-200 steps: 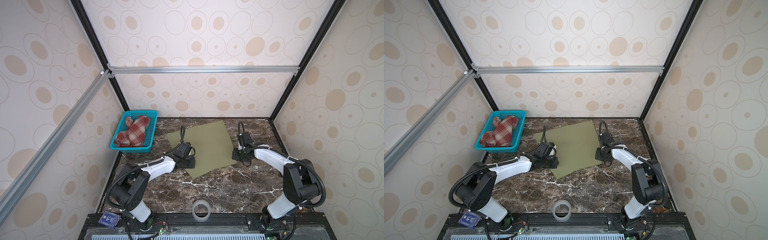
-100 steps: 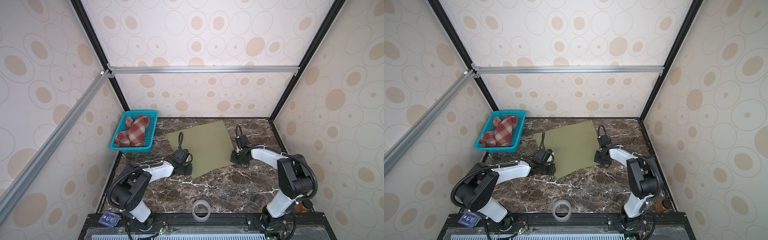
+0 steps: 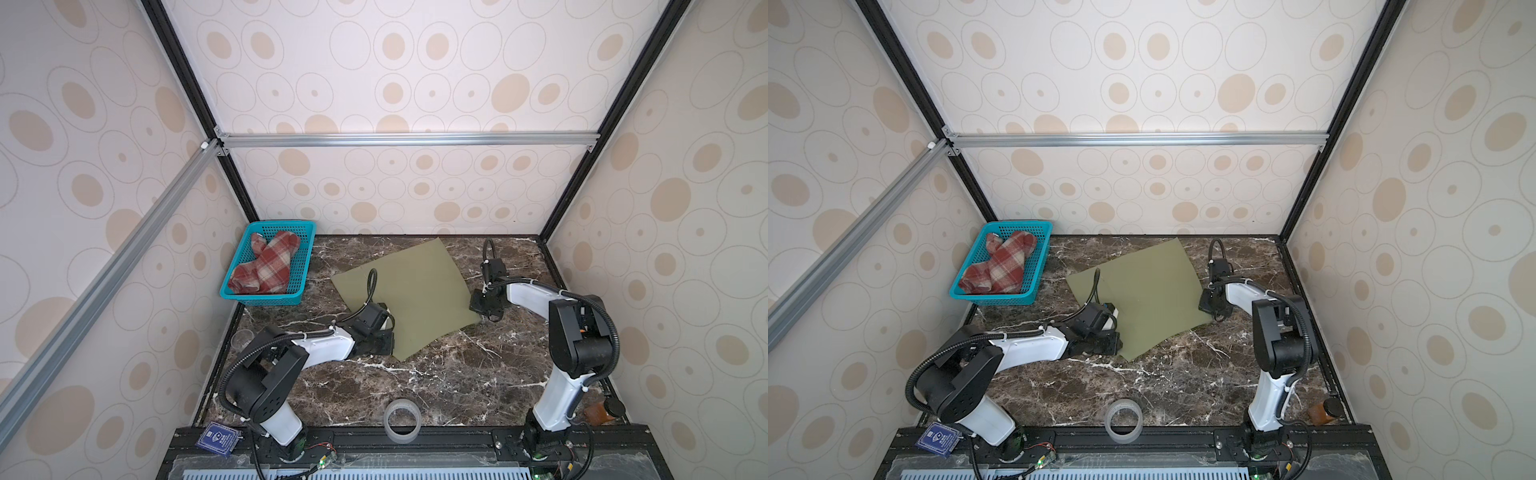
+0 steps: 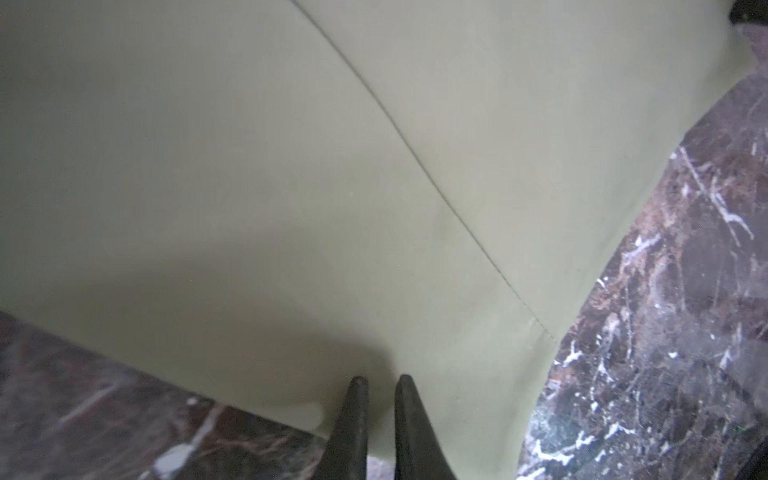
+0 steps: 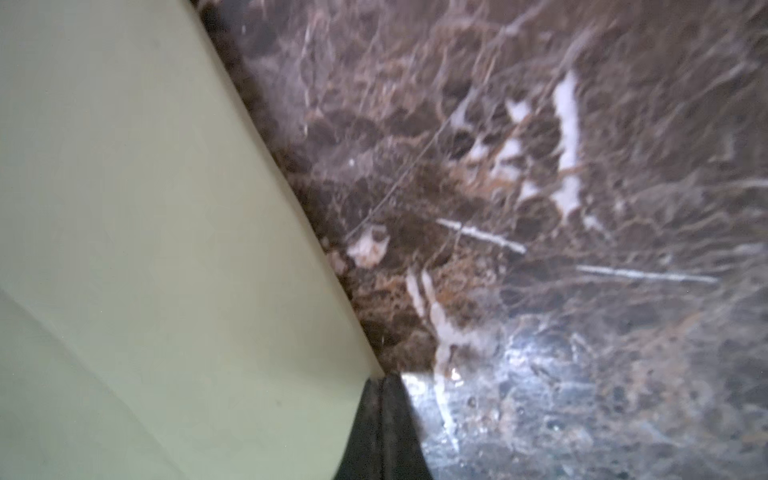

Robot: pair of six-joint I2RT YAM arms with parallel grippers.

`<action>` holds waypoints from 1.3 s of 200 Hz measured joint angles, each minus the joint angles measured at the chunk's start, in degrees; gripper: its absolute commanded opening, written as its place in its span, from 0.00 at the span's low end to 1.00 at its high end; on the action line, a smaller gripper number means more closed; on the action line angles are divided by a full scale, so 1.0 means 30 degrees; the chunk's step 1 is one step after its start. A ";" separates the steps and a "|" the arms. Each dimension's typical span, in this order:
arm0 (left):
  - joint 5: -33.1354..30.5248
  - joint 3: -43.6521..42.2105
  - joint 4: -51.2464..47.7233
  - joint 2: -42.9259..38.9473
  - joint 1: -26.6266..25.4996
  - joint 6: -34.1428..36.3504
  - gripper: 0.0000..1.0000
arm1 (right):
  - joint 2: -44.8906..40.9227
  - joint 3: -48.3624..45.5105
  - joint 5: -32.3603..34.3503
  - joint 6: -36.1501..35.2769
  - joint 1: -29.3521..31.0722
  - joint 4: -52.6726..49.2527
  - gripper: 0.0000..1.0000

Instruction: Fold and stack the skirts

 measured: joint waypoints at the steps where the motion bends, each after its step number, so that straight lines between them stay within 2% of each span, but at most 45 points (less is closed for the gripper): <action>1: 0.0007 0.0007 0.0007 0.0022 -0.0029 -0.0007 0.15 | 0.0007 0.0029 0.0015 0.0000 -0.0007 0.0000 0.00; 50: 0.1035 0.1654 0.0940 0.1690 -0.1727 -0.0641 0.15 | -0.0991 0.0277 0.0189 -0.0379 0.0714 -0.0036 0.01; 81: 0.1705 0.2892 0.1333 0.2120 -0.1887 -0.0954 0.15 | -0.3031 -0.0758 0.0073 -0.0270 0.2790 -0.0350 0.01; 113: 0.1523 0.3614 0.1166 0.1297 -0.1392 -0.0947 0.16 | -0.4743 -0.1960 0.0095 0.0211 0.5122 -0.1078 0.02; 133: 0.1545 0.3366 0.0911 0.0168 -0.0357 -0.0947 0.16 | -0.5377 -0.2244 0.0124 0.0619 0.6419 -0.1457 0.02; 157: 0.1574 0.2346 0.0874 -0.1086 0.1989 -0.0954 0.16 | -0.5559 -0.2288 0.0109 0.1115 0.8058 -0.1494 0.03; 190: 0.1479 0.1107 0.0845 -0.1268 0.4838 -0.1049 0.16 | -0.4801 -0.2200 -0.0007 0.1508 1.0149 -0.1297 0.02; 229: 0.1384 0.0925 0.1107 -0.1188 0.6339 -0.1173 0.15 | -0.2098 -0.1428 -0.0393 0.1508 1.1701 -0.0998 0.00; 260: 0.1355 0.1290 0.1137 -0.0940 0.7198 -0.1166 0.15 | -0.0801 -0.0903 -0.0583 0.1209 1.2182 -0.1042 0.00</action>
